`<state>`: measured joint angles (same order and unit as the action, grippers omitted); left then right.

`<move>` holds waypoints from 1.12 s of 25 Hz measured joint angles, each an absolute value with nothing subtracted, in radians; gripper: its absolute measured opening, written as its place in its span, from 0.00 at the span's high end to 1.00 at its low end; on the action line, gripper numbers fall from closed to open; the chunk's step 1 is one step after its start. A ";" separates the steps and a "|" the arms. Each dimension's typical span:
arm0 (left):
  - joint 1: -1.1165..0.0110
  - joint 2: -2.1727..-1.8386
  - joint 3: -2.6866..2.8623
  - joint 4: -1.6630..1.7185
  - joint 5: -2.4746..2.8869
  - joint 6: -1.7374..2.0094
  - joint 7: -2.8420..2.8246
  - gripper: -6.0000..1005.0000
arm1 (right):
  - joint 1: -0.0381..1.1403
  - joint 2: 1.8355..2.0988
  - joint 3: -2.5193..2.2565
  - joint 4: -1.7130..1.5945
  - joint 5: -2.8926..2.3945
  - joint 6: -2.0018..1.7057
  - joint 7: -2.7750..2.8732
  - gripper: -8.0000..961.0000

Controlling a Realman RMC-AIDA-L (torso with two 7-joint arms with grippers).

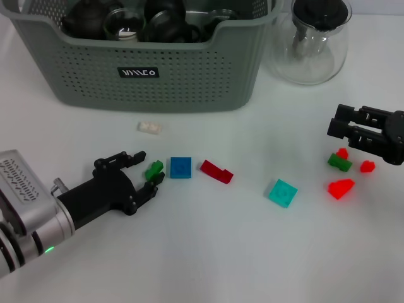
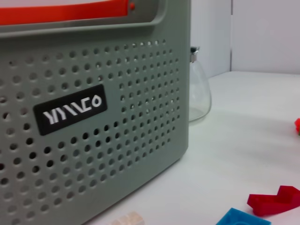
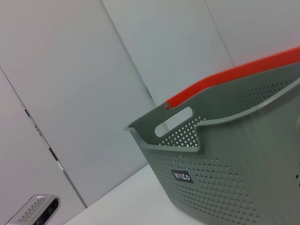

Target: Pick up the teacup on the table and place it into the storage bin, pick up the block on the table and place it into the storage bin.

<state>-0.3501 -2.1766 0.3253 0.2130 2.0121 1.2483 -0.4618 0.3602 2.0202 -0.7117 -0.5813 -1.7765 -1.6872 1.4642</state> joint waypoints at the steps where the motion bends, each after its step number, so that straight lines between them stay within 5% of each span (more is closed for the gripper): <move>1: -0.350 -2.177 0.326 0.211 2.014 1.249 -0.461 0.47 | 0.360 2.020 -0.712 -0.581 -1.776 -1.687 1.464 0.43; 7: -0.348 -2.175 0.327 0.208 2.016 1.247 -0.457 0.48 | 0.359 2.020 -0.712 -0.581 -1.776 -1.687 1.465 0.43; 18: -0.342 -2.174 0.321 0.213 2.012 1.268 -0.475 0.84 | 0.358 2.020 -0.712 -0.581 -1.776 -1.692 1.465 0.43; 28: -0.322 -2.143 0.328 0.463 2.037 1.683 -0.925 0.81 | 0.361 2.019 -0.712 -0.581 -1.776 -1.690 1.465 0.43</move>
<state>-0.3216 -2.1430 0.3280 0.4630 2.0369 1.6828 -0.9249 0.3612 2.0188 -0.7118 -0.5814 -1.7763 -1.6896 1.4650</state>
